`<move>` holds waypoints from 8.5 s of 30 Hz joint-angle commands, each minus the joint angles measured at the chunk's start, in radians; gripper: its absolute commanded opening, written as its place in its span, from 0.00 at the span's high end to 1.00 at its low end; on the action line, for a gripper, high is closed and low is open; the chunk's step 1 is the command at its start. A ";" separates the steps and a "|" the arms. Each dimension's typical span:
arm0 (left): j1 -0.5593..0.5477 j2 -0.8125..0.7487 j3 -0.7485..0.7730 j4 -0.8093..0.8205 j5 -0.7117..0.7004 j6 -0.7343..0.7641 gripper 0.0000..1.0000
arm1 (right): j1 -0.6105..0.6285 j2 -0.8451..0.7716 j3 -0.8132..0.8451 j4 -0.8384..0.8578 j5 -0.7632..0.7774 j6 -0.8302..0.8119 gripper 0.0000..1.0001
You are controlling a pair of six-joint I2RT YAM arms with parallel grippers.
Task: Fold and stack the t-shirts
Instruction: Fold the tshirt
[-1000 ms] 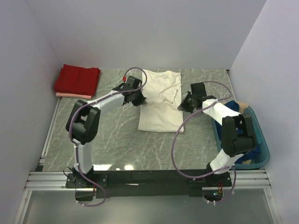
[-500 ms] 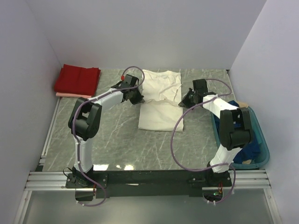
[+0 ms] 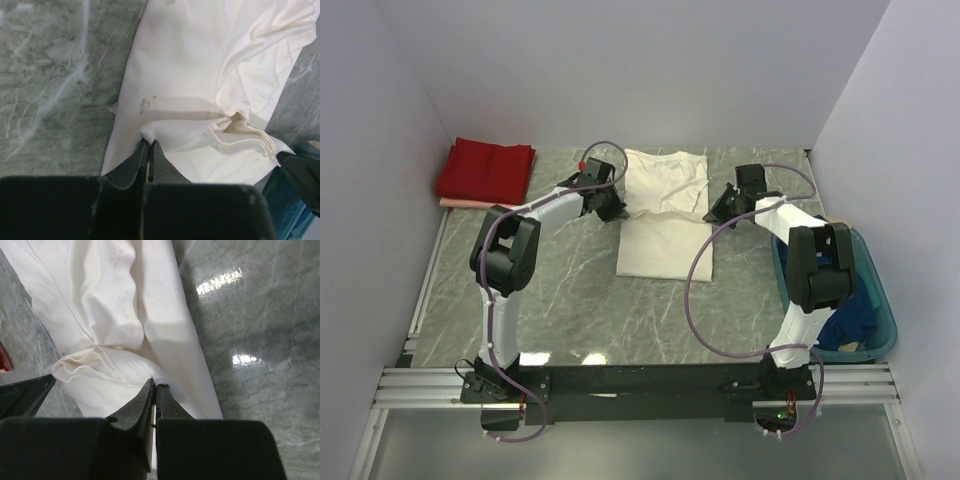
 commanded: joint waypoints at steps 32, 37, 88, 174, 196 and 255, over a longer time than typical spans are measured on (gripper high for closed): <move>-0.068 0.119 0.081 0.299 0.157 0.131 0.80 | 0.127 0.148 0.199 -0.004 0.100 -0.130 0.66; -0.032 0.161 0.044 0.324 0.171 0.096 0.81 | 0.114 0.243 0.268 -0.061 0.157 -0.147 0.67; -0.081 -0.637 -0.878 0.327 -0.004 -0.013 0.81 | 0.423 -0.160 -0.326 0.101 0.139 -0.084 0.68; -0.156 -1.194 -1.243 -0.041 0.053 -0.179 0.58 | 0.368 -0.863 -1.024 0.108 -0.219 0.117 0.59; -0.231 -1.149 -1.239 0.006 0.041 -0.225 0.96 | 0.370 -0.889 -1.041 0.162 -0.268 0.158 0.97; 0.020 -0.781 -0.427 -0.083 -0.053 0.143 1.00 | 0.107 -0.551 -0.188 -0.065 -0.216 -0.064 1.00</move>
